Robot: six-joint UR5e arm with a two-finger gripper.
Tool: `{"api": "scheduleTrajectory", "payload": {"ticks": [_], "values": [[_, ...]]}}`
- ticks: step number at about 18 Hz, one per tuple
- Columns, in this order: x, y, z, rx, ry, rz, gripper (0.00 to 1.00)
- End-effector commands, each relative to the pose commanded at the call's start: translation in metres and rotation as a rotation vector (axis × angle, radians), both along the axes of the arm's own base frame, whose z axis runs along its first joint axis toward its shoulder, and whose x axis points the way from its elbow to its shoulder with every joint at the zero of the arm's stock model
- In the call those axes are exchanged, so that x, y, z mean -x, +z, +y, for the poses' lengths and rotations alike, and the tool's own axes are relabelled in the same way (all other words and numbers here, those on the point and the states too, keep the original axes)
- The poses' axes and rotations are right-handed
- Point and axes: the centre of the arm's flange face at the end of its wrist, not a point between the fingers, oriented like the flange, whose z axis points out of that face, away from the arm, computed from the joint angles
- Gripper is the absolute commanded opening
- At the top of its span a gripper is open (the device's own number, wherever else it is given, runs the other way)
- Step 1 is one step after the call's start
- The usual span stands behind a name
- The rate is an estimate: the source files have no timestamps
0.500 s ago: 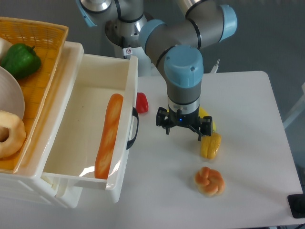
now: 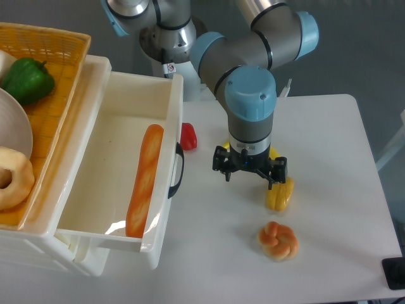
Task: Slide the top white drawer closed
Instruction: 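Move the gripper slightly toward the open white drawer's front panel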
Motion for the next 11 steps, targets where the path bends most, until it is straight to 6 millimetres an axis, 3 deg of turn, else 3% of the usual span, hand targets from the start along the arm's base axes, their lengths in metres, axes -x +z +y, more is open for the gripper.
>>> {"api": "scheduleTrajectory", "payload": {"ticks": [8,11], "values": [[-0.004,-0.01,0.001,0.0,0.003,0.006,1.0],[-0.008,-0.023,-0.002,0.002,0.007,0.005,1.0]]}}
